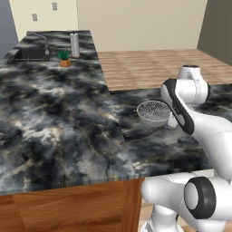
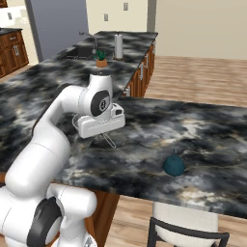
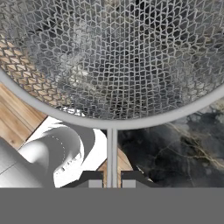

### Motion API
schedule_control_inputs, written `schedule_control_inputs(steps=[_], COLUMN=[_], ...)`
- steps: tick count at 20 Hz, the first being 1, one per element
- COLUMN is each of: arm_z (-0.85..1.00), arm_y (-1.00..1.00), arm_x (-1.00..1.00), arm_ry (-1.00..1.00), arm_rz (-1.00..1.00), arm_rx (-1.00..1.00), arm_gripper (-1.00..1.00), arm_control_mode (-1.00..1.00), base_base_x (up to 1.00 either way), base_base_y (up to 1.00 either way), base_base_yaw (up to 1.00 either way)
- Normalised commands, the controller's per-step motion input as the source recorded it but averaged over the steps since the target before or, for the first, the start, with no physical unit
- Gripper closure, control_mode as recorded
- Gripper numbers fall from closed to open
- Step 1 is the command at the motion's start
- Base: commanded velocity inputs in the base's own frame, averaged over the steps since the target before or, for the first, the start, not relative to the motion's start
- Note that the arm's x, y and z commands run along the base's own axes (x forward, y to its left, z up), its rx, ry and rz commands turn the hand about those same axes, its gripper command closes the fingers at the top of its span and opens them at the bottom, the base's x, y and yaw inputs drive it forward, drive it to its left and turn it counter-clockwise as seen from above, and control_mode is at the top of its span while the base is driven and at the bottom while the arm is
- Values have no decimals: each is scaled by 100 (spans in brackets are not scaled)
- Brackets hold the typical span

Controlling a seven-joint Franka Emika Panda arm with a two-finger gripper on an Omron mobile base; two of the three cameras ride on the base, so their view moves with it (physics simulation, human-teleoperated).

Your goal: Pick the teapot and strainer and place them in the sink. Then turn on the water.

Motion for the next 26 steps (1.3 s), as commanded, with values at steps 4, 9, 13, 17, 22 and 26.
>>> schedule_control_inputs(steps=[4,9,13,17,22,26], arm_z=[0,0,0,0,0,0], arm_y=[0,0,0,0,0,0], arm_x=[0,0,0,0,0,0], arm_ry=[0,0,0,0,0,0], arm_rz=[0,0,0,0,0,0], arm_rx=[0,0,0,0,0,0], arm_gripper=[100,100,100,100,100,100], arm_control_mode=[-100,-100,-100,100,100,100], base_base_x=[0,0,0,-44,-100,-72], base_base_y=[0,0,0,5,58,100], base_base_yaw=[0,0,0,0,0,0])
